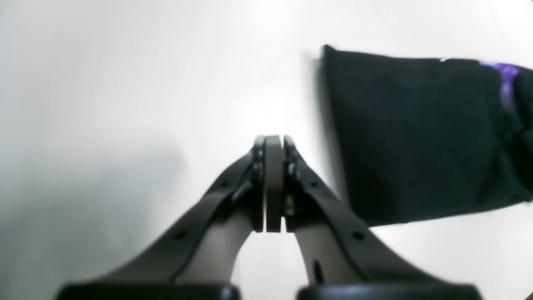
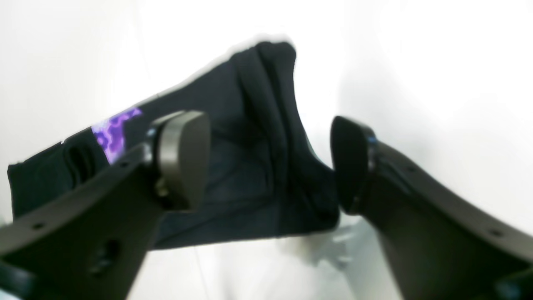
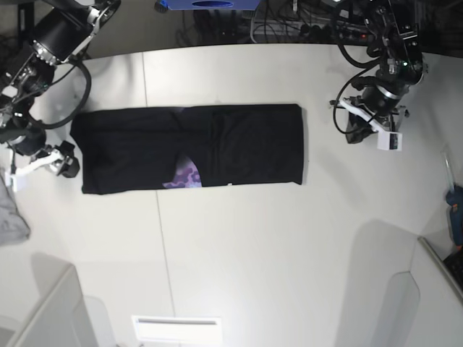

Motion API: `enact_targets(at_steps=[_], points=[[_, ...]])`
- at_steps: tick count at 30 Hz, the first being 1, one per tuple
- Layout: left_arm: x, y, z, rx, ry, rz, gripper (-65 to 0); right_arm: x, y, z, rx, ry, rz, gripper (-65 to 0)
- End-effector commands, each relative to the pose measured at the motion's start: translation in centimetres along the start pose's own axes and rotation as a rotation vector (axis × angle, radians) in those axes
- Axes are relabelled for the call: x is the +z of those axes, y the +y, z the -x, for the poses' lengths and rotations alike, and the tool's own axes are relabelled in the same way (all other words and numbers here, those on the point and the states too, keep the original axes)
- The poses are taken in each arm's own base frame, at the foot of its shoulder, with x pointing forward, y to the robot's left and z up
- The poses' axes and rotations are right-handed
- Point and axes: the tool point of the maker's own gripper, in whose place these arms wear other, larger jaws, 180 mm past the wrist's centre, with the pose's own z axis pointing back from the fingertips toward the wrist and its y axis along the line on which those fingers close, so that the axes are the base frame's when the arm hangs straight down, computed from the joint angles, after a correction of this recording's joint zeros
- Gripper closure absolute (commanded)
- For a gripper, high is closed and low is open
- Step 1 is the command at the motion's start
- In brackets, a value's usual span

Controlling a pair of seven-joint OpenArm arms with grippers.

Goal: Fold the T-shirt properly
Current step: 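Release the shirt and raise both grippers away from it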

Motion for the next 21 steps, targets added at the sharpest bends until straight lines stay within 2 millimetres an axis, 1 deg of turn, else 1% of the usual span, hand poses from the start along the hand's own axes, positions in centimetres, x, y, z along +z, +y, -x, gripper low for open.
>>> enact_targets(at_steps=[1,4,5,6,8,14,16,19,21], points=[[0.8,1.1,-1.3,-0.017,-0.047,-0.023,0.0,0.0,0.2,-1.5,0.006,-0.033,-0.017,-45.3],[2.3,3.7,-1.4,-0.02,-0.061,-0.084,0.0,-1.8,0.3,-0.7,0.01,0.018,-0.063,-45.3],[2.6,4.1,-1.5,-0.021,-0.065,-0.096,0.0,-2.3,0.0,-0.4,0.005,0.036,-0.068,-45.3],[2.8,4.5,-1.6,-0.034,-0.064,-0.102,0.0,-2.6,-0.5,-0.5,-0.007,0.045,-0.065,-45.3],[3.0,4.8,-1.7,-0.06,-0.055,-0.097,0.0,-3.4,-1.3,-0.1,-0.039,0.079,-0.069,-45.3],[2.7,5.6,0.1,-0.058,-0.002,-0.114,0.0,-3.9,-3.5,-0.6,-0.07,0.096,-0.056,-45.6],[2.5,5.7,0.4,-0.048,0.007,-0.113,0.0,-4.0,-3.9,-0.2,-0.033,0.119,-0.07,-45.6],[2.4,5.6,0.8,-0.055,0.016,-0.098,0.0,-4.4,-4.2,1.1,0.027,0.16,-0.108,-45.5],[2.4,5.5,0.8,-0.058,0.016,-0.093,0.0,-4.9,-4.4,2.2,0.019,0.187,-0.124,-45.5]])
